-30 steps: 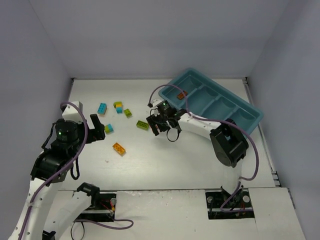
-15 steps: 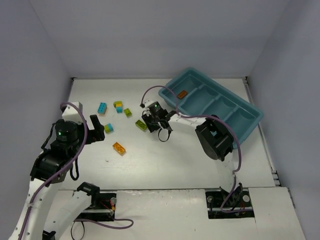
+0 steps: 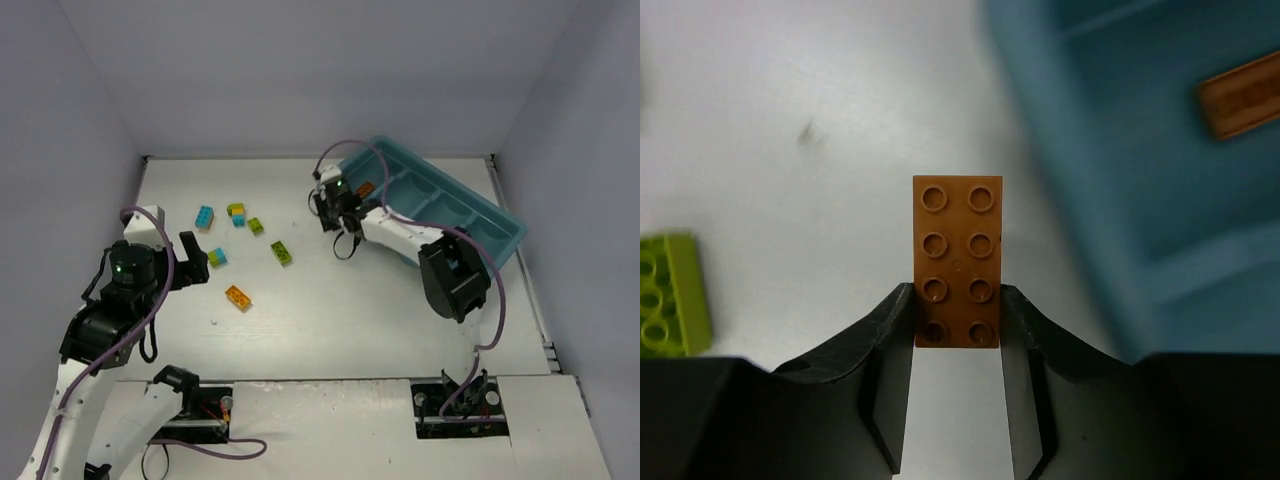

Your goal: Sort the legos into containers by color

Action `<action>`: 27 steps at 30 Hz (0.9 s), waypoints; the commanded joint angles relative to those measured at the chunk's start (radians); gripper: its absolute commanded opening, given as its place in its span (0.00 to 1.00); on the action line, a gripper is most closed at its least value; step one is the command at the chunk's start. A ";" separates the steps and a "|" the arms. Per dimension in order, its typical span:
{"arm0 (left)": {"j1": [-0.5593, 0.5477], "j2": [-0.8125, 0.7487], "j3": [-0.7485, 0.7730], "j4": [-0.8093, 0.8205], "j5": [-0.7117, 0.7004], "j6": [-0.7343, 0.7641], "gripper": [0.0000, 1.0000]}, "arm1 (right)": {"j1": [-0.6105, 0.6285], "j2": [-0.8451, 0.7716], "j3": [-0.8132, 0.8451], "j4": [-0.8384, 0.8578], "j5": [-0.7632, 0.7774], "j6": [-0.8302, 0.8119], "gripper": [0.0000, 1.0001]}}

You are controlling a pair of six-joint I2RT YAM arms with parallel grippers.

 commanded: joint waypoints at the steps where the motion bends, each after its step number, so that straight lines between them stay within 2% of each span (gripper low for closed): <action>1: 0.004 0.031 0.010 0.044 0.008 0.003 0.89 | -0.092 -0.142 0.131 0.042 0.161 0.079 0.00; 5: 0.004 0.036 0.009 0.041 0.002 -0.003 0.89 | -0.189 -0.104 0.214 0.020 0.227 0.150 0.01; 9: 0.004 0.034 0.007 0.024 0.000 -0.009 0.89 | -0.264 -0.015 0.301 -0.004 0.195 0.191 0.07; 15: 0.006 0.024 0.010 0.003 -0.006 -0.018 0.89 | -0.277 0.042 0.399 -0.009 0.152 0.187 0.06; 21: 0.004 0.019 0.004 0.006 -0.007 -0.018 0.89 | -0.306 0.121 0.471 -0.007 0.140 0.197 0.25; 22: 0.004 0.022 0.005 0.005 -0.009 -0.018 0.89 | -0.310 0.132 0.481 -0.007 0.140 0.197 0.35; 25: 0.004 0.025 0.007 0.004 -0.004 -0.018 0.89 | -0.323 0.157 0.507 -0.007 0.151 0.202 0.51; 27: 0.004 0.025 0.005 0.004 -0.004 -0.018 0.89 | -0.323 0.160 0.520 -0.007 0.146 0.188 0.57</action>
